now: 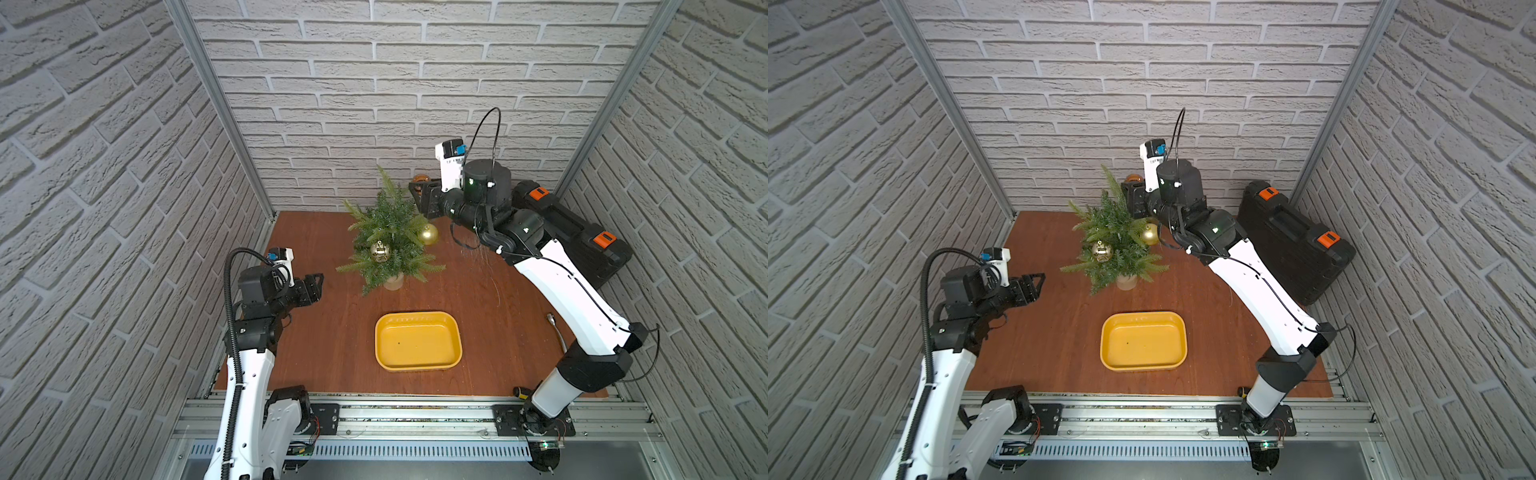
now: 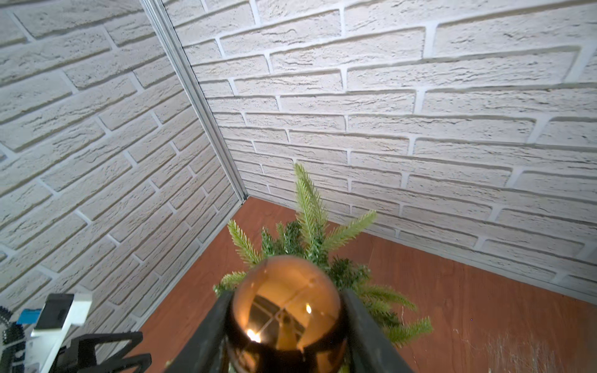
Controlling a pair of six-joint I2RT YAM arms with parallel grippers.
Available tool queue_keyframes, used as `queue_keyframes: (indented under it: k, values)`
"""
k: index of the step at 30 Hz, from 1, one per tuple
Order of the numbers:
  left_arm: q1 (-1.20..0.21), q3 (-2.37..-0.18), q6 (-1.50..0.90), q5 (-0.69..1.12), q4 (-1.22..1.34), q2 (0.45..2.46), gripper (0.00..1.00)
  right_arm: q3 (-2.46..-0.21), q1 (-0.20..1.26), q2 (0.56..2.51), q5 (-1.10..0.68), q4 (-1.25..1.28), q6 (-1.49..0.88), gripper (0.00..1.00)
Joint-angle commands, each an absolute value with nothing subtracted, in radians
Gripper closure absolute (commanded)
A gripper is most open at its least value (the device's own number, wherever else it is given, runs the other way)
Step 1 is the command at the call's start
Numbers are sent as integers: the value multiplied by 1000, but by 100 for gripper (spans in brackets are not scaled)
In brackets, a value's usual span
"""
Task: Decorate the small christmas tree with ornaments
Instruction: Hang an ornament on the christmas tree.
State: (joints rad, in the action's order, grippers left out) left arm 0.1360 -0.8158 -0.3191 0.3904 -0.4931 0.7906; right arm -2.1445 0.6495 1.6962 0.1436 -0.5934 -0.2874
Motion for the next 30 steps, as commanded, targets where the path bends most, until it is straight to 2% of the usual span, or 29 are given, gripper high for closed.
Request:
queue_keyframes:
  k: [1,30]
  values:
    - [155,-797,-336,419,-438,794,25,-2200,634,1721,93,-610,-283,52]
    - [248,-794,-364,511,-403,833,27,-2278,555,1853,65,-621,-322,51]
